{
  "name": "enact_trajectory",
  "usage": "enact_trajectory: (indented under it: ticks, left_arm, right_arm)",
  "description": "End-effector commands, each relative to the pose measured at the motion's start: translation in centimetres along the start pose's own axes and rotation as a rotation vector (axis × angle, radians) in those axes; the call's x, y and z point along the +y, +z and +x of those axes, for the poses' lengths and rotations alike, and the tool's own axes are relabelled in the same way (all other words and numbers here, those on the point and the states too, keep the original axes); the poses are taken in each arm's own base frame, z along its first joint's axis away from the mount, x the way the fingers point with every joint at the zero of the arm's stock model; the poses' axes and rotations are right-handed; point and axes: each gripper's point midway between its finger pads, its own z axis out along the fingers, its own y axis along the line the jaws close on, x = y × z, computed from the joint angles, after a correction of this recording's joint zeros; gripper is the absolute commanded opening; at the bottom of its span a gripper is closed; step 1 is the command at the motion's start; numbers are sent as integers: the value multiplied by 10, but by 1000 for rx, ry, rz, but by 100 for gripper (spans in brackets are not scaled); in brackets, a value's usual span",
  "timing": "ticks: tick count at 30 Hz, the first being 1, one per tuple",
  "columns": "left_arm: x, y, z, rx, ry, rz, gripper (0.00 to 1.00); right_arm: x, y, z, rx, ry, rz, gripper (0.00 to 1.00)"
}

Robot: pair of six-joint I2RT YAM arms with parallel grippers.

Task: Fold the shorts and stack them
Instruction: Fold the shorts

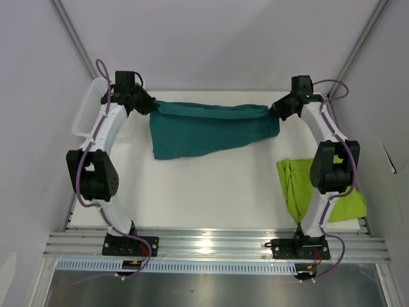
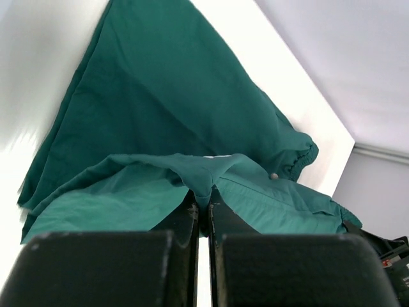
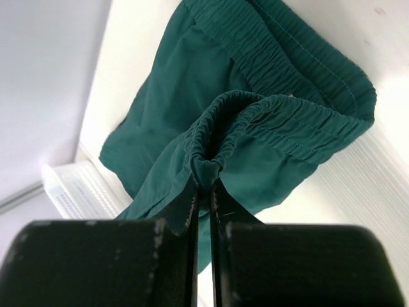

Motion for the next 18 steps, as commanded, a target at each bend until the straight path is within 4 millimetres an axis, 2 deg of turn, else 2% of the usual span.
enact_trajectory:
  ticks: [1,2,3,4,5,6,7,8,9,10,11,12,13,14,17,18]
  left_arm:
    - [-24,5,-34,-64,12,57,0]
    - [-19,20,-34,-55,7,43,0]
    - [-23,24,-40,-68,4,51,1]
    - [-21,31,-42,-71,-19,48,1]
    - [-17,48,-44,-70,-32,53,1]
    - [-18,56,-47,-73,-46,65,2]
    - [-18,64,-50,-69,-74,77,11]
    - [-18,73,-51,-66,-84,84,17]
    - [-14,91,-52,-63,-95,90,26]
    - [-18,96,-57,-70,-104,106,58]
    - [-21,99,-61,-76,-101,115,74]
    - [-15,108,-59,-69,-102,94,86]
    - [-20,106,-64,-84,-98,101,99]
    - [-19,106,-68,-101,-97,92,99]
    - [-23,92,-75,-144,-79,96,99]
    - [-23,87,-78,-161,-73,88,99]
  right_arm:
    - [31,14,-24,-33,25,-88,0]
    - [39,21,-28,-38,21,-121,0]
    - [38,36,-28,-28,17,-129,0]
    - [46,40,-34,-41,21,-155,1]
    - [55,47,-42,-64,20,-192,3]
    - [53,64,-42,-47,20,-205,13]
    - [59,71,-48,-58,23,-242,21]
    - [83,73,-59,-101,-2,-358,49]
    - [90,78,-57,-86,-14,-408,62]
    - [91,91,-57,-82,-19,-437,70]
    - [113,83,-67,-132,-69,-551,78]
    - [119,82,-67,-139,-91,-590,80]
    - [125,78,-71,-162,-110,-621,83]
    - [133,71,-75,-202,-149,-677,87]
    - [139,58,-80,-232,-179,-729,92]
    - [134,57,-83,-226,-182,-732,94]
